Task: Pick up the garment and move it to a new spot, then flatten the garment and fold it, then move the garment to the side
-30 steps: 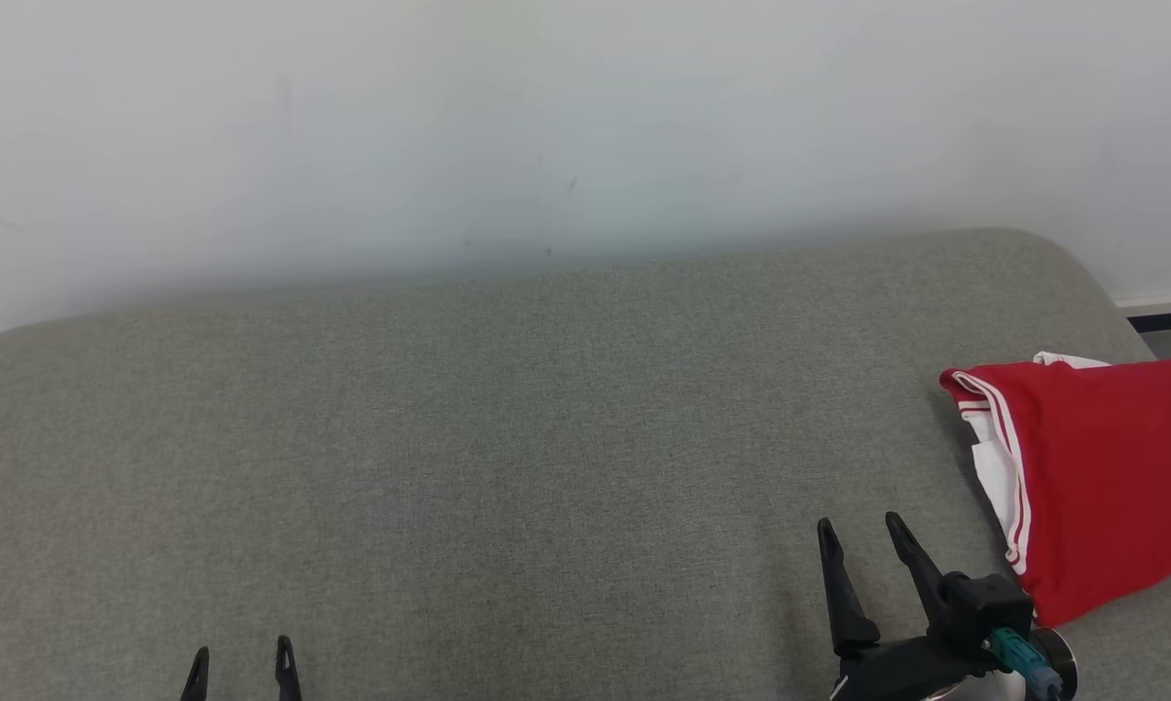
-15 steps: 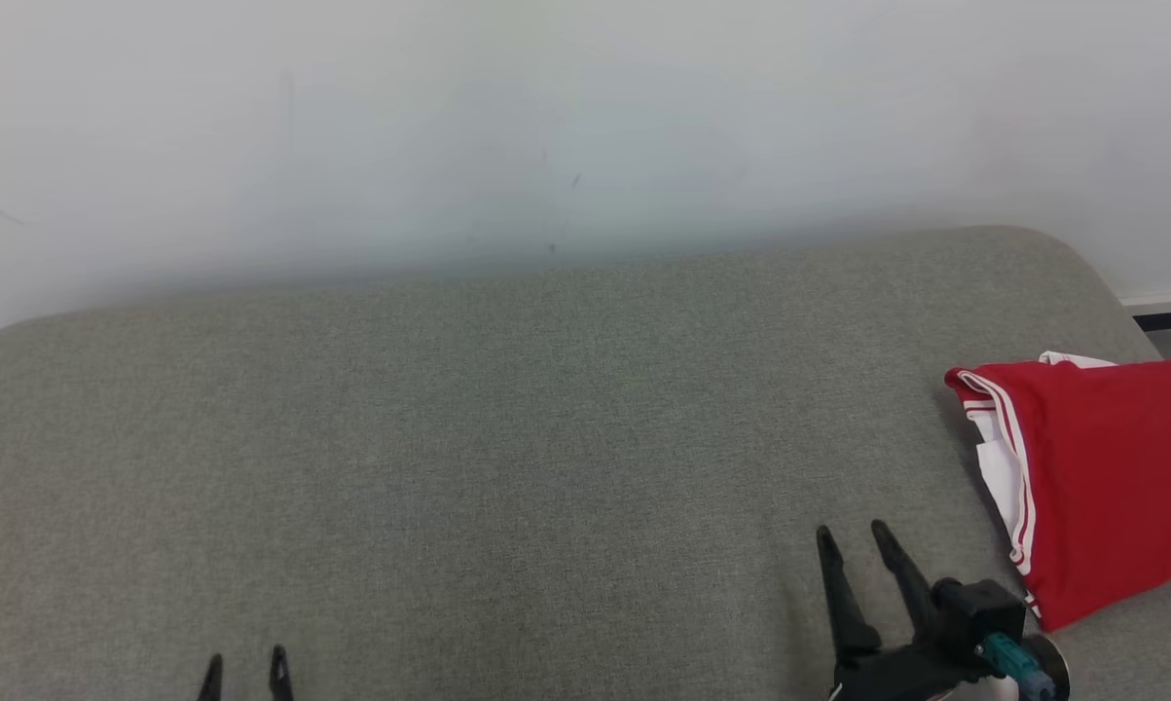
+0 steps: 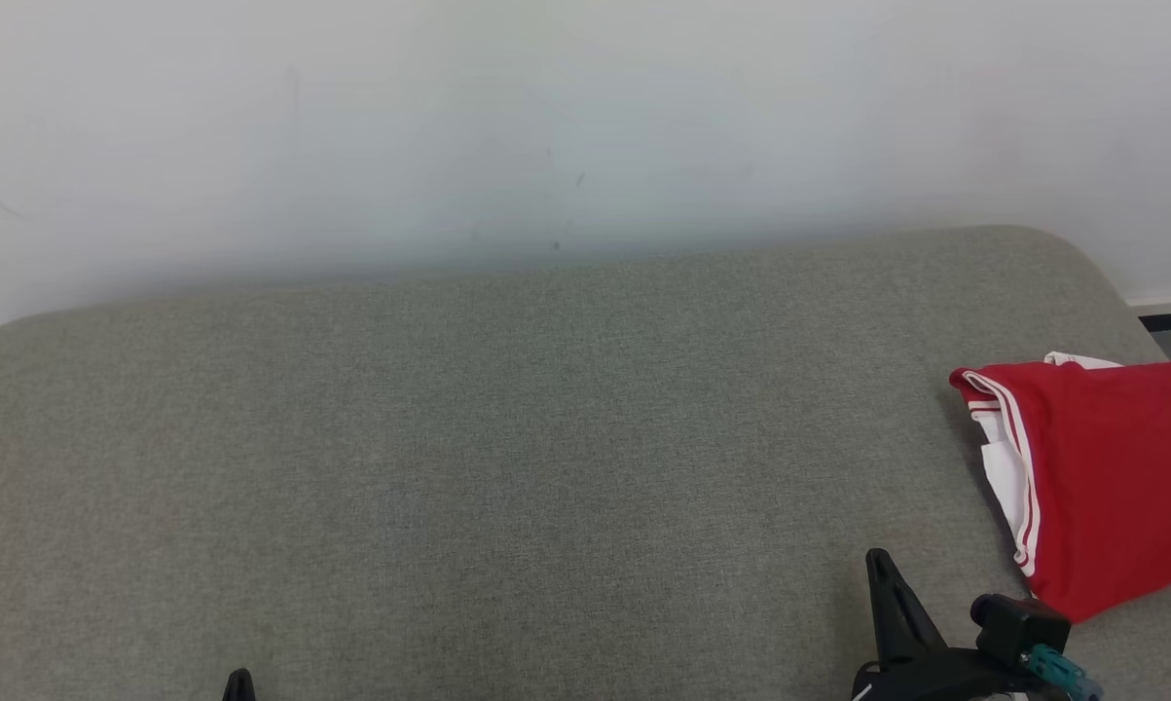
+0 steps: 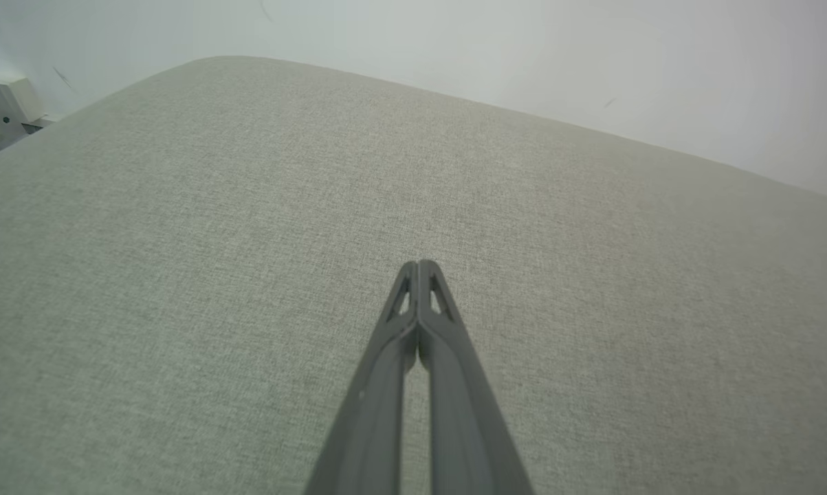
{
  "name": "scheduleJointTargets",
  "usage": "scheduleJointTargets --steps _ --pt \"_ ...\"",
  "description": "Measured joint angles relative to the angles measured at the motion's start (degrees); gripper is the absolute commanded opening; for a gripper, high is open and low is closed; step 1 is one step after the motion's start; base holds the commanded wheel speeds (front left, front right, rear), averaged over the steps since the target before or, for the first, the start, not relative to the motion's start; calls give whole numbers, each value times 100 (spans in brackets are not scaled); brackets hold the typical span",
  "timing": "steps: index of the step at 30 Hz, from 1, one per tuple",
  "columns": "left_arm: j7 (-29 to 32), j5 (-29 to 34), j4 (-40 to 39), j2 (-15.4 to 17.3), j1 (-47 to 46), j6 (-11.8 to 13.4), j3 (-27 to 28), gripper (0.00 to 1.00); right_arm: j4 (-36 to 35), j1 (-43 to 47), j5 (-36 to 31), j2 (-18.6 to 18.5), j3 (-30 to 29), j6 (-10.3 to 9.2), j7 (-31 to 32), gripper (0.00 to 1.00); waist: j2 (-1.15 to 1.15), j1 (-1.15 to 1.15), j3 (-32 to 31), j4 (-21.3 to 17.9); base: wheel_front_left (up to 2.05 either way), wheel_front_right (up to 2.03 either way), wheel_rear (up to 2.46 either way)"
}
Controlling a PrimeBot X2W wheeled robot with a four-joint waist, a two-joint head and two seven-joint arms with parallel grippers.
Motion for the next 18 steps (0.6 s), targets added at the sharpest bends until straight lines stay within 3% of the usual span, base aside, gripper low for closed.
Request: scheduleJointTargets --steps 18 --pt "400 -1837 -118 1 -230 -156 27 0 -326 3 1785 1 -141 0 407 0 0 0 20 47 0 0 0"
